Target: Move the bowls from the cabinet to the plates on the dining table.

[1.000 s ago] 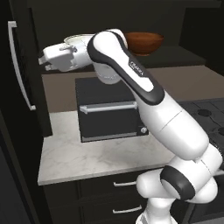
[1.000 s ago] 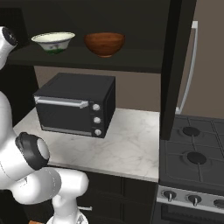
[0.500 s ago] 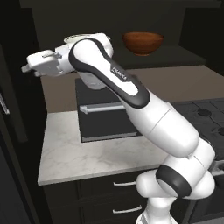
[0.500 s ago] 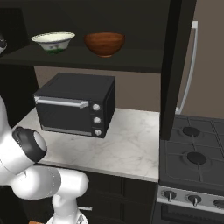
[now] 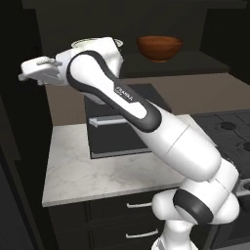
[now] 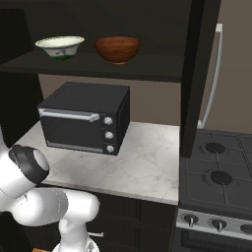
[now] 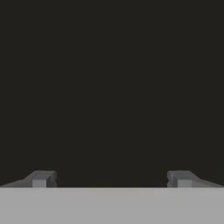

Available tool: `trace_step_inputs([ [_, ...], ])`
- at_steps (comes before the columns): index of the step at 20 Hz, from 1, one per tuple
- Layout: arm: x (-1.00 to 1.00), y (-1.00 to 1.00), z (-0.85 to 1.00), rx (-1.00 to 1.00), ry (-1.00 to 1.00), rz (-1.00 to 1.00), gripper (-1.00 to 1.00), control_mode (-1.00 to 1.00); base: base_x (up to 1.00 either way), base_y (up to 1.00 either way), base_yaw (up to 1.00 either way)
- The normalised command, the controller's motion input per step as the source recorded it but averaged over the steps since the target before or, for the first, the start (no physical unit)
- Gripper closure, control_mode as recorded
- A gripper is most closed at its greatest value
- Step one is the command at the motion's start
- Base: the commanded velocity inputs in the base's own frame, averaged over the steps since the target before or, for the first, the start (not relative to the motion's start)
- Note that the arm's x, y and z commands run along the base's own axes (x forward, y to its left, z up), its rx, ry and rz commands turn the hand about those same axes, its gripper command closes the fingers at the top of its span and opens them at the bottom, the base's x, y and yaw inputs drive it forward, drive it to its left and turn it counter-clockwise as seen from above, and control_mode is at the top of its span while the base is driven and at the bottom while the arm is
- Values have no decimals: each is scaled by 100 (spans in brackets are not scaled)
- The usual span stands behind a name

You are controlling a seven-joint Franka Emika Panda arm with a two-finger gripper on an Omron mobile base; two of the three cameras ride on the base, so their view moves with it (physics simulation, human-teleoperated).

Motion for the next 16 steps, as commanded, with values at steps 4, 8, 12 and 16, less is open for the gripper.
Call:
trace_step_inputs([
  [4, -4, -21, 0, -1, 0, -11, -100, -100, 0, 0, 0],
  [8, -4, -37, 0, -3, 0, -4, -100, -100, 0, 0, 0],
  [12, -4, -41, 0, -5, 0, -4, -100, -100, 0, 0, 0],
  [16, -1, -43, 0, -5, 0, -3, -100, -100, 0, 0, 0],
])
